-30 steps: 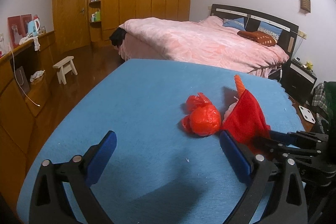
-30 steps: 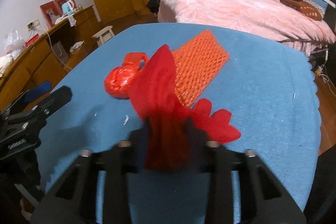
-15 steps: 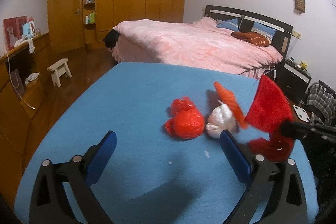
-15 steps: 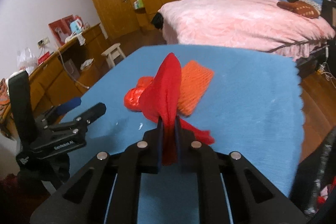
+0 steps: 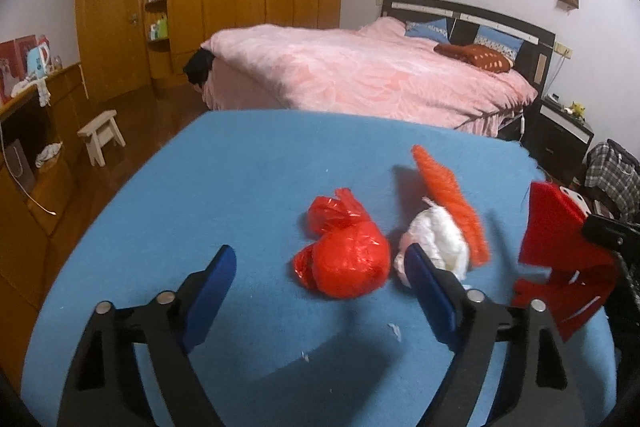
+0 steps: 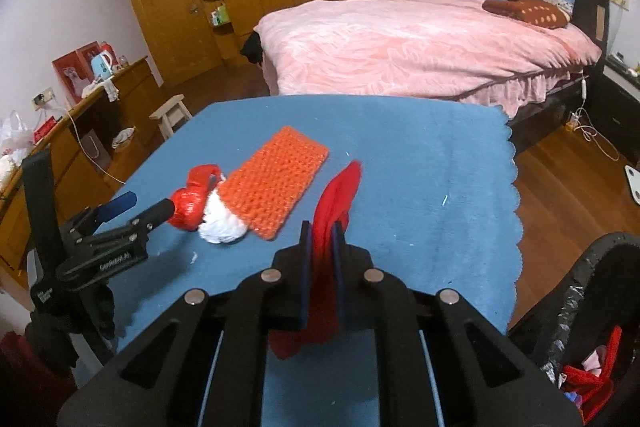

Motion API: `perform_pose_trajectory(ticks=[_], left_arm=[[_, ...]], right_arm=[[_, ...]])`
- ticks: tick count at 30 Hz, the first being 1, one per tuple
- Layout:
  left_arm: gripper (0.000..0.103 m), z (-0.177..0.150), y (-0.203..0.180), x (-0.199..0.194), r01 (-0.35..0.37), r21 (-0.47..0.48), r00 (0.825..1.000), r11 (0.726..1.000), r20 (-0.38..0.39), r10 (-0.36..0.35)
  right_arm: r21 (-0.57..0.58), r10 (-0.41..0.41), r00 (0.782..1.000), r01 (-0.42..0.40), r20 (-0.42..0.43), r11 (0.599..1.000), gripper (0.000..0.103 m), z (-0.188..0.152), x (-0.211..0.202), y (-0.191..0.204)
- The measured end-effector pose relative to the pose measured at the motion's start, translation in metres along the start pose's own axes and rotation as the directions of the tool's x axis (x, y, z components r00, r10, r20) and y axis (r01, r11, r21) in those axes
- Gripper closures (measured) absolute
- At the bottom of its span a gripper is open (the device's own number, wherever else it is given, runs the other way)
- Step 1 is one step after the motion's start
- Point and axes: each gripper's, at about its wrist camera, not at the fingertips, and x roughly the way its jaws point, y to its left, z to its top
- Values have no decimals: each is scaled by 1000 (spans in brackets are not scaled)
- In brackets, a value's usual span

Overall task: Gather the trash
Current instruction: 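Lift the red cloth with the right tool while the left tool approaches the red plastic bag, then grasp the red plastic bag with the left tool and lift it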

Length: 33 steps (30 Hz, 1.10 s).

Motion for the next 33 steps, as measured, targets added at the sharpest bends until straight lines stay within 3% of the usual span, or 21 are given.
perform_pose_trajectory(ticks=[9,12,13,14,16,27,33], left_arm=[[37,5,-1,37,84,-15,988,996,-127,-85],[58,3,-6,45,128,-3,978,992,-167,-126],[67,3,-7,46,137,-3,976,991,-171,-135],[68,2,-8,46,139,-3,976,990,-171,-138],[70,2,-7,43,141,-8,977,990,-160,-141],[72,-2,0,7,97,-26,992,995,-72,-99],[72,-7,-8,-20,115,-41,991,993,-58,-117]], right_arm=[[2,4,999,-4,-33,1000,93,-6,18,2],[-5,-12,999,11,-41,1000,90,-8,17,1],[-5,-14,998,14,-54,1000,78,-10,19,0],[-2,-17,998,17,-63,1000,60,-11,20,-1],[10,-29,997,30,-74,1000,46,-15,21,-4],[25,-44,986,49,-164,998,43,-31,40,-8],[24,-22,984,27,-177,999,68,-33,38,-5]])
